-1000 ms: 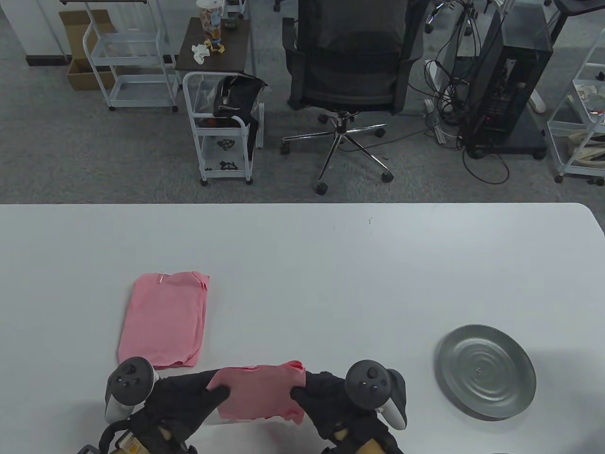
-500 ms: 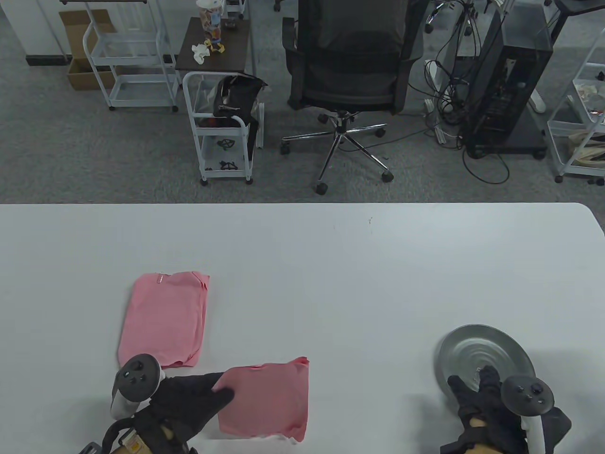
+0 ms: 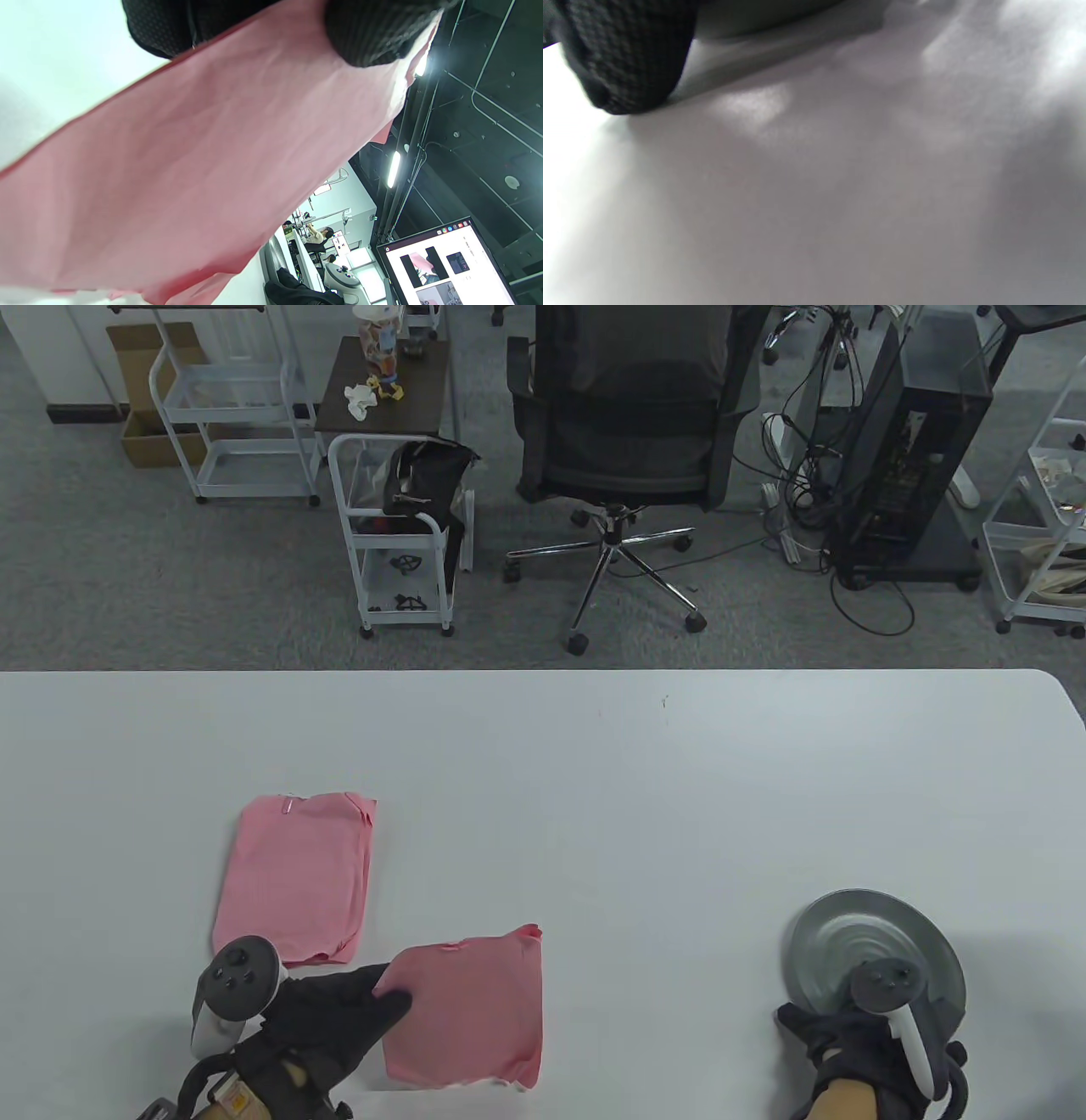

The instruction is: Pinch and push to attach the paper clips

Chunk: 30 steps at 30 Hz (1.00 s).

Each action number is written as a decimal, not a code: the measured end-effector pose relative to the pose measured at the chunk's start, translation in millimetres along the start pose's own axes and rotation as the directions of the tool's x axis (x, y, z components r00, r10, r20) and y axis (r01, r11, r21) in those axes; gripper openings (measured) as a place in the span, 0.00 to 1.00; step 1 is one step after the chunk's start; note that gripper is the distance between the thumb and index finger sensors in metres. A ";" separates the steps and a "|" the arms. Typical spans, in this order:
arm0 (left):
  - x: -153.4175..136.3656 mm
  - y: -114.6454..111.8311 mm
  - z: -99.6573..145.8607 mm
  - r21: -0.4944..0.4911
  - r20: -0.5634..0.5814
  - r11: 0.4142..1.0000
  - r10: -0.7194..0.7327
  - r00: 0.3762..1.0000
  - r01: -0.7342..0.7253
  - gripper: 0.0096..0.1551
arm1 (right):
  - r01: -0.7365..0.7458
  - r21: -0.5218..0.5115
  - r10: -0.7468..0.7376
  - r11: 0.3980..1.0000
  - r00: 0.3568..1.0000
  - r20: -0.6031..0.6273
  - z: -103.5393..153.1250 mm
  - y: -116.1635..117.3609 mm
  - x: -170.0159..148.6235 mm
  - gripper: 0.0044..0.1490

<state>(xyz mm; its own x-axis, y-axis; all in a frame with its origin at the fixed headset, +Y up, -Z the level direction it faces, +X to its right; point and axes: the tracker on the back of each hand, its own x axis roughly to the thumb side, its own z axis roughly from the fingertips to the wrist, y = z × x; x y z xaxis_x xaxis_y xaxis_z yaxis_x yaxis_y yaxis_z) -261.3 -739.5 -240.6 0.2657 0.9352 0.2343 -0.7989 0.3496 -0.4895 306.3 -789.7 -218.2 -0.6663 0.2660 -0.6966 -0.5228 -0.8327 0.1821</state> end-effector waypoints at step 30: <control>-7.1 5.9 5.5 0.012 -0.024 1.000 -0.012 1.000 0.012 0.24 | -0.097 -0.349 0.181 0.932 0.960 0.215 31.5 -3.0 32.5 0.25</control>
<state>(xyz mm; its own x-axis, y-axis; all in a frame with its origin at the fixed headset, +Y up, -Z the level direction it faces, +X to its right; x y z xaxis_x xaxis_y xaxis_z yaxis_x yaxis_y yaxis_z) -270.8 -744.4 -240.6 0.2879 0.9320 0.2200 -0.8022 0.3602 -0.4761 269.4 -763.3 -219.5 -0.8483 0.2093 -0.4865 -0.2372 -0.9715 -0.0045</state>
